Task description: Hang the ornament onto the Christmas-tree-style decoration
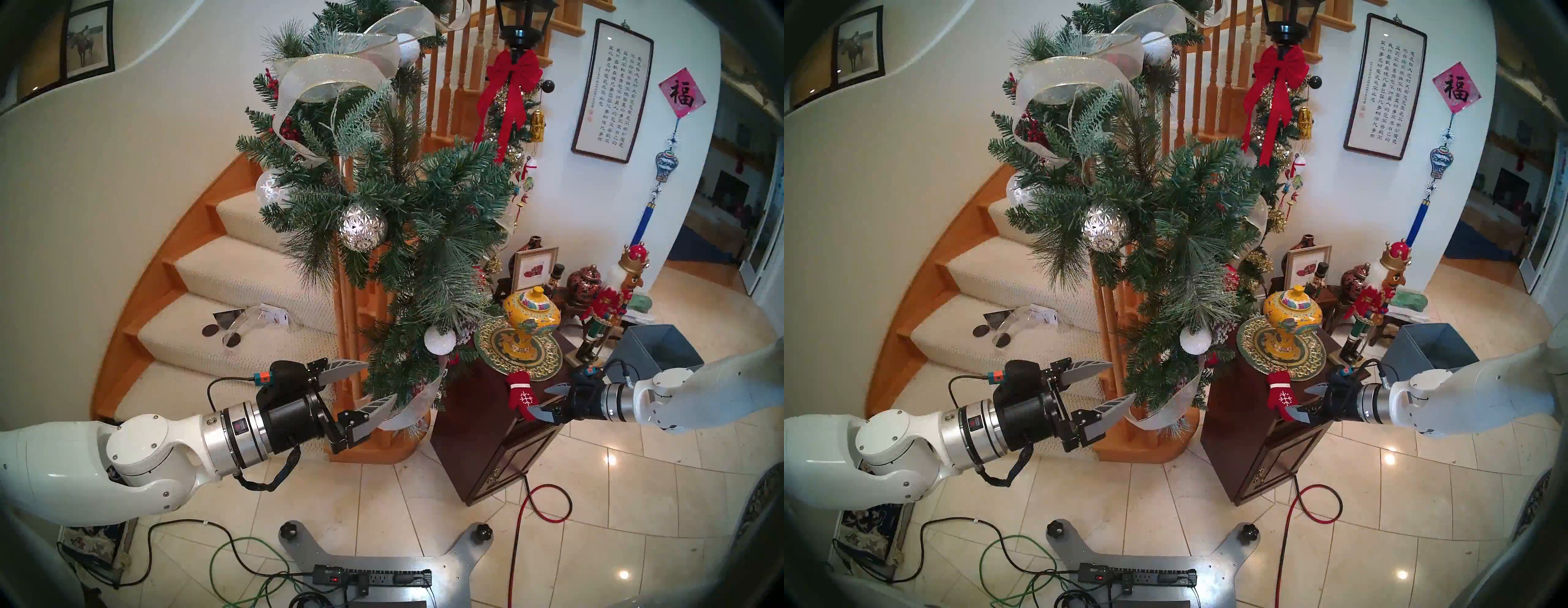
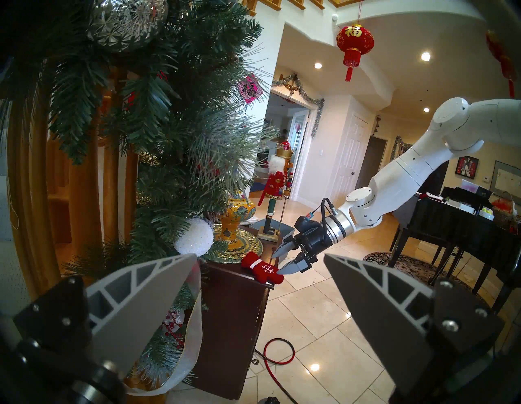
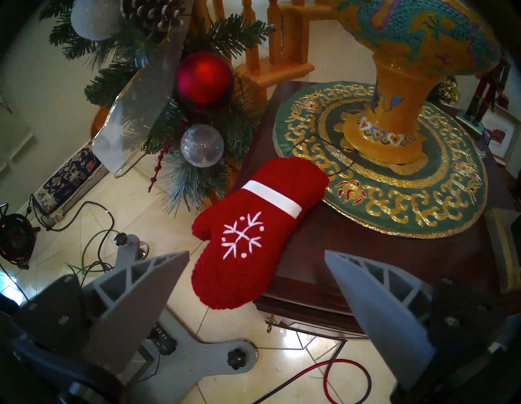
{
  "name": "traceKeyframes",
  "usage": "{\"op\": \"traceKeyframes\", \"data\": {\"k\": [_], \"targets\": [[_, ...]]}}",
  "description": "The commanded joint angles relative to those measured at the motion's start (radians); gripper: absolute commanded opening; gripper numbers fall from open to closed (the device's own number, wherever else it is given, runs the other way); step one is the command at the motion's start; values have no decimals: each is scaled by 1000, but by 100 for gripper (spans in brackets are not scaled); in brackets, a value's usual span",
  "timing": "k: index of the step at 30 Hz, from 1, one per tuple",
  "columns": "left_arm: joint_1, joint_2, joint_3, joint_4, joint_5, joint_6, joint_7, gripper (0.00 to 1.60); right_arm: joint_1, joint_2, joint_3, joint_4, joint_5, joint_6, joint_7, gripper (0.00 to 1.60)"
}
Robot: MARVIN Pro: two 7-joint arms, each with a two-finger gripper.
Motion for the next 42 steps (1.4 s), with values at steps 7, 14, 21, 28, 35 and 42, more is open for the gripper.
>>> {"op": "traceKeyframes", "data": {"k": [7,14,21,28,35,42], "targets": [[-3,2,-4,-1,0,-3,3,160,-16,-18,15,12,13,-19,-21,160],[-3,2,-4,-1,0,-3,3,160,-28,-33,19,20,21,-18,-27,160],[-3,2,-4,-1,0,-3,3,160,-59,-52,33,48,46,-22,-21,160],[-3,2,-4,-1,0,-3,3,160,-71,-64,38,64,58,-16,-5,160],[-3,2,-4,-1,0,-3,3,160,-81,-76,38,76,70,-6,7,160],[-3,2,-4,-1,0,-3,3,160,-85,-82,36,82,75,-1,14,142]]}}
